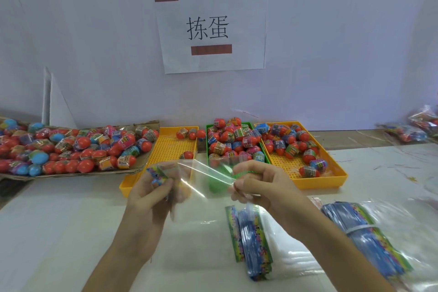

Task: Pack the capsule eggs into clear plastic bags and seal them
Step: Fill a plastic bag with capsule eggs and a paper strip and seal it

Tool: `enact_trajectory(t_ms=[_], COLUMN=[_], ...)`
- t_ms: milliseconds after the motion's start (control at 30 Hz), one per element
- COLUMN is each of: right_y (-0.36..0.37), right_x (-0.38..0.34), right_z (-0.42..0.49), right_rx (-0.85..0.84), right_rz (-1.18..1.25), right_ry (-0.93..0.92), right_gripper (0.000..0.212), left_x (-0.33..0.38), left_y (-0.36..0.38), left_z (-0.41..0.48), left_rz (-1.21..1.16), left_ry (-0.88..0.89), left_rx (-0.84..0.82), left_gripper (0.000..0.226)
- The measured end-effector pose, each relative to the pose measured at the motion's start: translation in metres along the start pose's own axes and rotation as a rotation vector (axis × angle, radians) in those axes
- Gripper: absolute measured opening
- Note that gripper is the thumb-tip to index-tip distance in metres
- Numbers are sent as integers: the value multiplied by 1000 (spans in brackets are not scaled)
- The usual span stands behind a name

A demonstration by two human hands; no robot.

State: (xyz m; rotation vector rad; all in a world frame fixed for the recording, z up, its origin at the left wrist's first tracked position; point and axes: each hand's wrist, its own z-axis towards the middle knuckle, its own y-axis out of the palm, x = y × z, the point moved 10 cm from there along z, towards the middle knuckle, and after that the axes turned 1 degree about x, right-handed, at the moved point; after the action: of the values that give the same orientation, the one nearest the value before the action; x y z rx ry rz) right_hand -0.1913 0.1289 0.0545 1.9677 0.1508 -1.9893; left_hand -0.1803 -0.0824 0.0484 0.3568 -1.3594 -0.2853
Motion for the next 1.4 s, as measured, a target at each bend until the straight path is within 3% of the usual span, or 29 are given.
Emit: enact_trajectory(t_ms=[300, 567, 767, 1133, 1400], right_y=[-12, -14, -13, -11, -10], right_x=[-7, -10, -8, -8, -7], right_z=[-1, -1, -1, -1, -1], right_rx=[180, 209, 166, 136, 139], right_rz=[-198, -251, -222, -274, -267], right_ry=[-73, -90, -61, -45, -43], right_gripper=[31, 30, 9, 14, 22], left_x=[0, -6, -11, -5, -5], left_y=[-10, -3, -6, -6, -5], left_z=[0, 0, 3, 3, 3], left_rz=[360, 250, 148, 158, 154], left_ry=[50, -9, -66, 1, 7], left_rx=[115, 28, 18, 24, 17], left_gripper=[35, 31, 35, 39, 26])
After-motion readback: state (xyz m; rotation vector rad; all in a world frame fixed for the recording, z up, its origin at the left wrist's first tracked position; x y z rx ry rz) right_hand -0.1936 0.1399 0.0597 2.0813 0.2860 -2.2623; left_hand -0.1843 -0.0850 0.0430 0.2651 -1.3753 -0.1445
